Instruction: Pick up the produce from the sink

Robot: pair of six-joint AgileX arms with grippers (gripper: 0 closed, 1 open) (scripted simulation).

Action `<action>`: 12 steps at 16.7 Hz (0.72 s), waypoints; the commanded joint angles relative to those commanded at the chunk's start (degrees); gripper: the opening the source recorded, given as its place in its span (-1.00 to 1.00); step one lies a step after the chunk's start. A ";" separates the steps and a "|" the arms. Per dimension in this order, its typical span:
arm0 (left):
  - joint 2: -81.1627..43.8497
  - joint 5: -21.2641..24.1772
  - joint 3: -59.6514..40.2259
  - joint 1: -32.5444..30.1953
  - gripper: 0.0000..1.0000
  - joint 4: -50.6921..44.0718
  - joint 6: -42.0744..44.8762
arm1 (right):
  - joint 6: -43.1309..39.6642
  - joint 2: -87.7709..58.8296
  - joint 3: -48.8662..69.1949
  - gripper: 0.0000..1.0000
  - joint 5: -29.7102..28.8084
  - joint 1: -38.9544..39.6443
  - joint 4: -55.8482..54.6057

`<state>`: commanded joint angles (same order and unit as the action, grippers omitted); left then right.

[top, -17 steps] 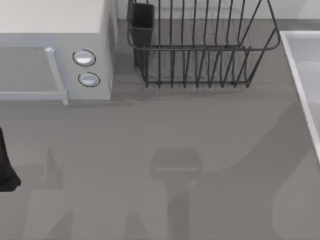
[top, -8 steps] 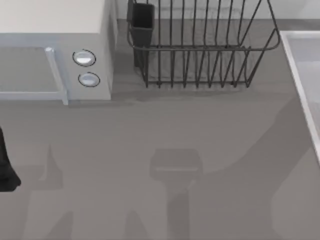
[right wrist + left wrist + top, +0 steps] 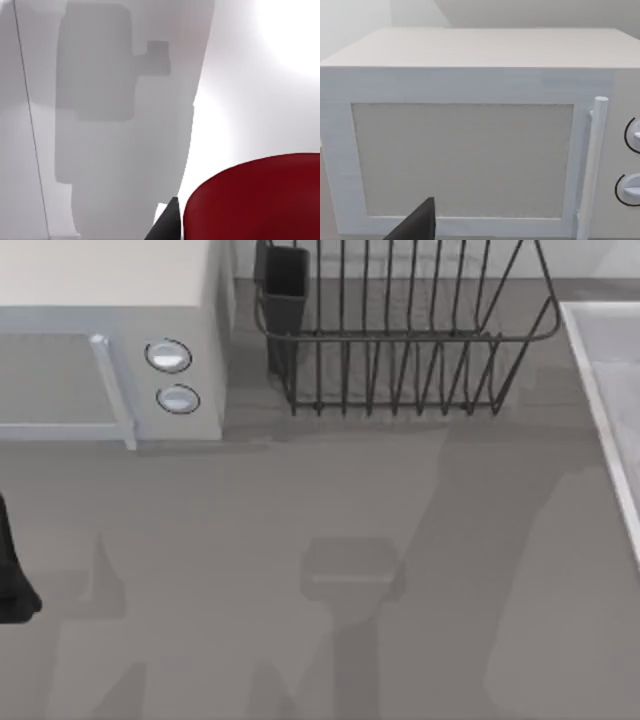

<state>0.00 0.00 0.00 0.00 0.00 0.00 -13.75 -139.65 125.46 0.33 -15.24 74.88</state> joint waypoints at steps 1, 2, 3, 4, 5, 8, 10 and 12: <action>0.00 0.00 0.00 0.00 1.00 0.00 0.00 | -0.02 0.52 4.02 -1.00 0.01 -0.01 4.81; 0.00 0.00 0.00 0.00 1.00 0.00 0.00 | -0.03 1.08 7.73 -1.00 0.01 -0.02 9.03; 0.00 0.00 0.00 0.00 1.00 0.00 0.00 | -0.04 1.65 11.08 -1.00 0.02 -0.02 12.70; 0.00 0.00 0.00 0.00 1.00 0.00 0.00 | -0.04 2.22 13.95 -1.00 0.02 -0.01 15.73; 0.00 0.00 0.00 0.00 1.00 0.00 0.00 | -0.03 2.75 16.31 -1.00 0.03 -0.01 18.19; 0.00 0.00 0.00 0.00 1.00 0.00 0.00 | -0.02 3.72 19.81 -1.00 0.03 0.02 21.85; 0.00 0.00 0.00 0.00 1.00 0.00 0.00 | -0.02 3.75 19.89 -1.00 0.03 0.02 21.93; 0.00 0.00 0.00 0.00 1.00 0.00 0.00 | 0.09 3.69 19.78 -1.00 0.07 0.19 21.80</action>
<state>0.00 0.00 0.00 0.00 0.00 0.00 -13.66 -135.96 145.24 0.40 -15.04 96.69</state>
